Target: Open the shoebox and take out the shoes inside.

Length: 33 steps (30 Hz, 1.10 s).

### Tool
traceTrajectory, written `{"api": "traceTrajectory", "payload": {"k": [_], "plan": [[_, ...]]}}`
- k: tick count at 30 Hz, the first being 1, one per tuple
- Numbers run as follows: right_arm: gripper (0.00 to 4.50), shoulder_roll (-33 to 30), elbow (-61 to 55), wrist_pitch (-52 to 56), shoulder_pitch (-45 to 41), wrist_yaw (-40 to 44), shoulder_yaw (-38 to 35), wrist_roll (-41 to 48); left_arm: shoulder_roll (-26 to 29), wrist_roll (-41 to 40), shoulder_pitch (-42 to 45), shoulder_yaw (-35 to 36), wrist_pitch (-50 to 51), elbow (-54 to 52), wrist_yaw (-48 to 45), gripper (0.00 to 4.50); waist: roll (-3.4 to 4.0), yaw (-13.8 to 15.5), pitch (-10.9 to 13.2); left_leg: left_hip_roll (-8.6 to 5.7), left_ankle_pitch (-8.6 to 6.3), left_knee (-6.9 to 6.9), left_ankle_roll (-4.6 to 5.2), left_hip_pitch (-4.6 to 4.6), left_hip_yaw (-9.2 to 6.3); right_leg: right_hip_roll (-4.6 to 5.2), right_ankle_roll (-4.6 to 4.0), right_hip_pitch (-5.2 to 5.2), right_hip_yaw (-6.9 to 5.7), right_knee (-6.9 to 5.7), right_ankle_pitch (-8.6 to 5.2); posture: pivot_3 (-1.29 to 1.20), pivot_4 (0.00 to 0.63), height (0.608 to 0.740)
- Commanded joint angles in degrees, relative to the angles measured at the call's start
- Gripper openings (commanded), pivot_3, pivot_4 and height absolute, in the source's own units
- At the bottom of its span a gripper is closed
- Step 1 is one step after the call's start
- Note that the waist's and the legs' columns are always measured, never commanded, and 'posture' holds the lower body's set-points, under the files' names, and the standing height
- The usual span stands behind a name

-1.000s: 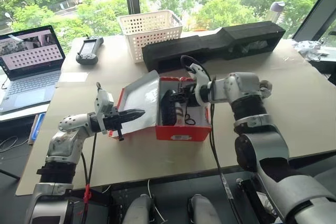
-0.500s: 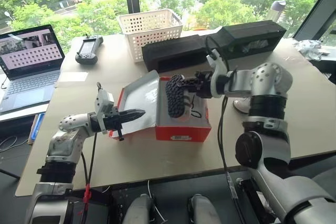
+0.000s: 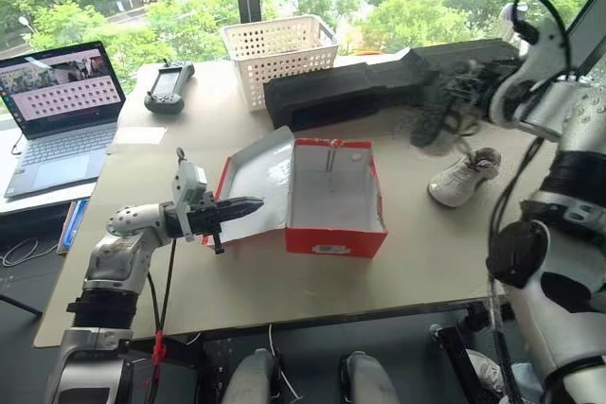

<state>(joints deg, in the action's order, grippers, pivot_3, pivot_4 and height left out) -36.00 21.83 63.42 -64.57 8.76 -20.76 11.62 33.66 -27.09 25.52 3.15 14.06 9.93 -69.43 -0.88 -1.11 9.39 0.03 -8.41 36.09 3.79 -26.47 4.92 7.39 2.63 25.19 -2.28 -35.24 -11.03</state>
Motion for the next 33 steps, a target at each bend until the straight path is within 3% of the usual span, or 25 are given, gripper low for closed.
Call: {"api": "traceTrajectory", "payload": {"k": [1, 5, 10, 19, 20, 21, 27, 28, 33], "plan": [[1.48, -6.11, -1.18, -10.38, 3.54, -0.51, 9.70, -9.02, 0.05, -0.17, 0.91, 0.11, -0.38, -0.99, -0.45, 0.00, 0.00, -0.21, 0.00, 0.00, 0.01, -0.01, 0.04, 0.00, 0.02, 0.00, 0.01, 0.00, 0.01, 0.02, 0.00, 0.00, 0.150, 0.731], [1.48, -11.17, 2.80, -16.51, 9.29, -0.05, 20.27, -18.07, -0.29, -0.07, 1.22, -0.20, -0.44, -0.63, -0.57, 0.00, 0.00, -0.43, 0.00, 0.03, 0.03, -0.10, 0.06, 0.01, 0.05, -0.03, 0.09, 0.01, 0.02, 0.07, 0.05, 0.00, 0.150, 0.731], [1.48, -12.17, 6.78, -20.16, 13.10, 3.13, 28.44, -23.93, -0.25, 0.15, 1.35, -0.36, -0.75, -0.13, -0.87, 0.00, 0.01, -1.19, 0.01, 0.05, 0.03, -0.04, 0.07, 0.02, 0.07, -0.05, 0.13, 0.01, 0.06, 0.04, 0.09, 0.00, 0.150, 0.731], [1.48, -8.03, 10.96, -23.30, 20.67, 5.54, 32.27, -25.93, -0.12, 0.05, 1.02, -0.22, -0.83, -0.10, -0.86, 0.00, 0.00, -0.79, 0.01, 0.06, 0.03, 0.10, 0.07, 0.02, 0.05, -0.07, 0.20, -0.10, 0.03, 0.05, 0.13, 0.00, 0.150, 0.731], [2.02, -7.26, 11.20, -23.64, 21.03, 5.60, 31.42, -25.26, -0.12, 0.03, 1.03, -0.20, -0.86, -0.08, -0.88, 0.00, 0.00, -0.74, 0.01, 0.06, 0.03, 0.13, 0.07, 0.02, 0.02, -0.08, 0.21, -0.11, 0.02, 0.04, 0.14, 0.00, 0.150, 0.731], [2.19, -6.79, 11.28, -23.72, 21.24, 5.80, 30.89, -24.91, -0.12, 0.02, 1.04, -0.19, -0.89, -0.04, -0.88, 0.00, -0.01, -0.63, 0.01, 0.06, 0.03, 0.14, 0.07, 0.02, 0.02, -0.08, 0.23, -0.12, 0.02, 0.04, 0.15, 0.00, 0.150, 0.731], [4.28, -4.38, 10.58, -22.07, 21.52, 8.88, 28.14, -22.76, -0.08, 0.07, 1.04, -0.16, -1.04, 0.12, -0.94, 0.00, -0.01, -0.42, 0.00, 0.12, 0.03, 0.26, 0.07, 0.06, -0.01, -0.12, 0.21, -0.21, 0.00, 0.06, 0.17, 0.00, 0.150, 0.731], [4.46, -4.06, 10.29, -21.70, 21.55, 9.44, 27.69, -22.33, -0.09, 0.09, 1.04, -0.16, -1.07, 0.15, -0.96, 0.00, -0.02, -0.42, 0.00, 0.12, 0.02, 0.26, 0.08, 0.05, -0.01, -0.13, 0.21, -0.21, 0.00, 0.06, 0.17, 0.00, 0.150, 0.731], [4.46, -3.58, 5.36, -17.77, 21.88, 13.44, 23.82, -19.20, -0.11, 0.13, 1.25, -0.17, -1.16, 0.37, -1.13, 0.00, -0.04, -0.70, -0.02, 0.28, 0.01, 0.27, 0.09, 0.08, 0.01, -0.27, 0.15, -0.24, 0.01, 0.08, 0.22, 0.00, 0.150, 0.731]]}}
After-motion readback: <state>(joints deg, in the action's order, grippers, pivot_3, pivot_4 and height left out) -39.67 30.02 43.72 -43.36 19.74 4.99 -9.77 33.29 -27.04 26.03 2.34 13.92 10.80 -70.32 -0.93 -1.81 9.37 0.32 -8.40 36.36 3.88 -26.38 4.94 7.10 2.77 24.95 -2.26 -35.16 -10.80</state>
